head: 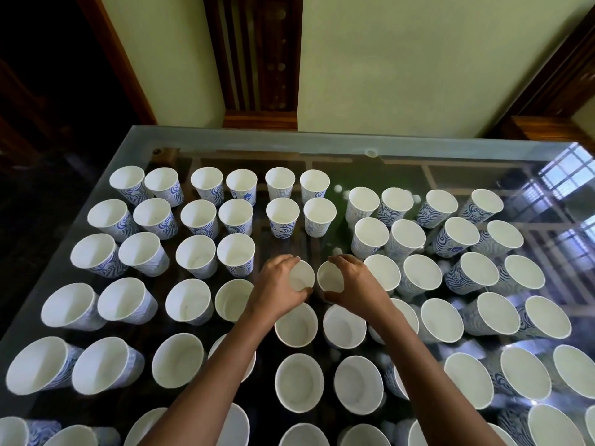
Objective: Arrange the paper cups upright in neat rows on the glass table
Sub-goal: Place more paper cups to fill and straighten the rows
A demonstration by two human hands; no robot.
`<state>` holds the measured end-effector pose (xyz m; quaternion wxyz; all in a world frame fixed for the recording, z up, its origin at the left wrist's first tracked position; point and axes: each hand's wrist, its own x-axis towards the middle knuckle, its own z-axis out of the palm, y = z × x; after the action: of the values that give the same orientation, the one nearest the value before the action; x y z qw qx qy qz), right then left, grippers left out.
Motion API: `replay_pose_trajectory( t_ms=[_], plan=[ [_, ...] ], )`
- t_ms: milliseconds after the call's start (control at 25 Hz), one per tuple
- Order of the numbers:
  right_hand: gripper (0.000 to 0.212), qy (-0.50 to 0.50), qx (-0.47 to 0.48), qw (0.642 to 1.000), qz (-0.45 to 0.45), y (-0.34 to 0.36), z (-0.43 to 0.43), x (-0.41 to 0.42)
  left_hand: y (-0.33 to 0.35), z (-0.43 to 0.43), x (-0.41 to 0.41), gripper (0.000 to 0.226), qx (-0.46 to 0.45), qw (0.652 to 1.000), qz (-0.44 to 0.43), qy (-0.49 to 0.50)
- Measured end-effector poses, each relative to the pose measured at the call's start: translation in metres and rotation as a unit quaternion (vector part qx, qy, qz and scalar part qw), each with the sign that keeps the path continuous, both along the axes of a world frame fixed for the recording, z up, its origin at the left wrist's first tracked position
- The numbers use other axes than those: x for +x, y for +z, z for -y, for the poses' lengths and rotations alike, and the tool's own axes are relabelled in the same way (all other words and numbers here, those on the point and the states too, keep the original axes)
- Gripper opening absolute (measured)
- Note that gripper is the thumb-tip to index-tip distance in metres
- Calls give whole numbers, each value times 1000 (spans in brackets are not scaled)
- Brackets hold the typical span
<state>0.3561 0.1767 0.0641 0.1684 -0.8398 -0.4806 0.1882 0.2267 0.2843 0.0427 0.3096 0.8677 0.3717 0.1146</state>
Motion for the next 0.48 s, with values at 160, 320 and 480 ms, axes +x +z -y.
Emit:
replay_pose_trajectory(
  t_ms=[160, 320, 480],
  plan=[
    [77, 3, -5, 1000, -6, 1, 1, 0, 0, -2, 0, 65, -7, 1000, -3, -10],
    [76, -1, 16, 1000, -12, 4, -8, 8, 2, -9, 1, 63, 10, 1000, 16, -10],
    [66, -12, 47, 999, -8, 9, -40, 34, 8, -37, 17, 55, 23, 999, 36, 6]
  ],
)
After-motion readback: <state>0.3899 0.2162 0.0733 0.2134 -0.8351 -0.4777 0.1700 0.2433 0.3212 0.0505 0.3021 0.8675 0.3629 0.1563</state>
